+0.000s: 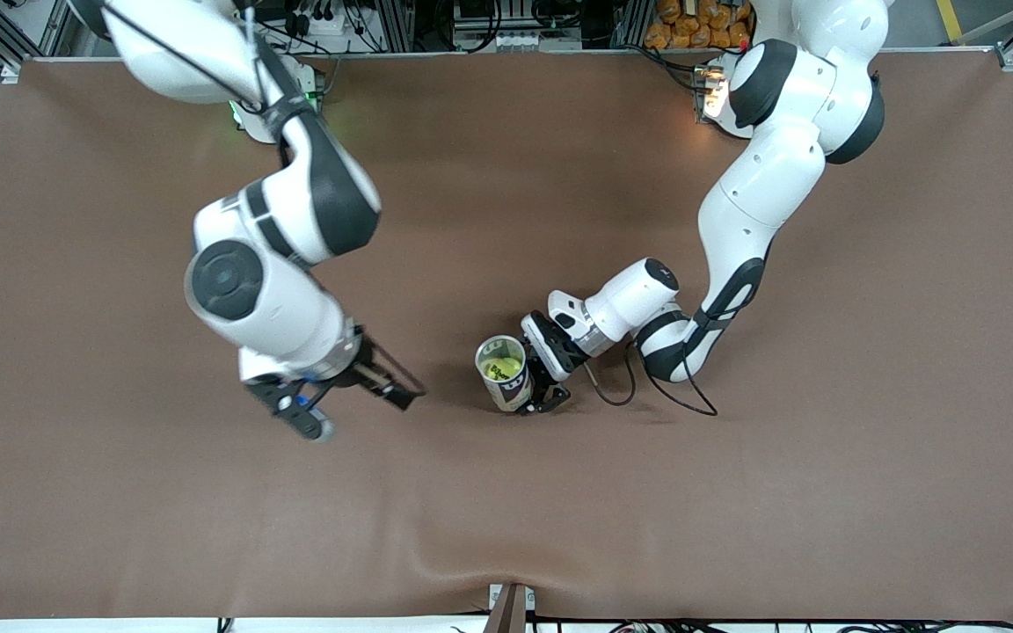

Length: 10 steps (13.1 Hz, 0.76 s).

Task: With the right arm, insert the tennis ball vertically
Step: 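Release the second ball into the tube and withdraw the right gripper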

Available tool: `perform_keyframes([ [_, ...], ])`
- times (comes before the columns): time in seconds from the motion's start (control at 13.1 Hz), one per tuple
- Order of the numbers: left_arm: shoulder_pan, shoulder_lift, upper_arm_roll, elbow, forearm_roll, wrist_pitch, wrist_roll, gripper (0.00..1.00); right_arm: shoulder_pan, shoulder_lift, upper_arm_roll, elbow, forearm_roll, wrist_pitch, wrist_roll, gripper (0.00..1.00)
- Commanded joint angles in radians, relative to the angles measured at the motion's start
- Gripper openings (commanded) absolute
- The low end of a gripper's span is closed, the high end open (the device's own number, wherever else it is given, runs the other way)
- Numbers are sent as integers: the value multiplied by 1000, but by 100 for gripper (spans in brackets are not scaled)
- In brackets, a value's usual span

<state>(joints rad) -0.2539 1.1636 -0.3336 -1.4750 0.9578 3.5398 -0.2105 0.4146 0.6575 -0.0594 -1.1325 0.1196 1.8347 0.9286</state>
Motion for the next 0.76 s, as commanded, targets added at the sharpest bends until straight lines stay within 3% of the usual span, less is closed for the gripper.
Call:
perform_keyframes([
  [0.0, 12, 7, 1, 1, 35, 13, -20, 81, -138, -12, 19, -77, -52, -18, -181, 100],
  [0.46, 12, 5, 1, 2, 35, 13, -21, 84, -269, -10, 19, -127, -98, 8, -354, 100],
  [0.69, 13, 4, 1, 1, 35, 13, -23, 87, -292, -68, 19, -194, -101, 3, -424, 100],
])
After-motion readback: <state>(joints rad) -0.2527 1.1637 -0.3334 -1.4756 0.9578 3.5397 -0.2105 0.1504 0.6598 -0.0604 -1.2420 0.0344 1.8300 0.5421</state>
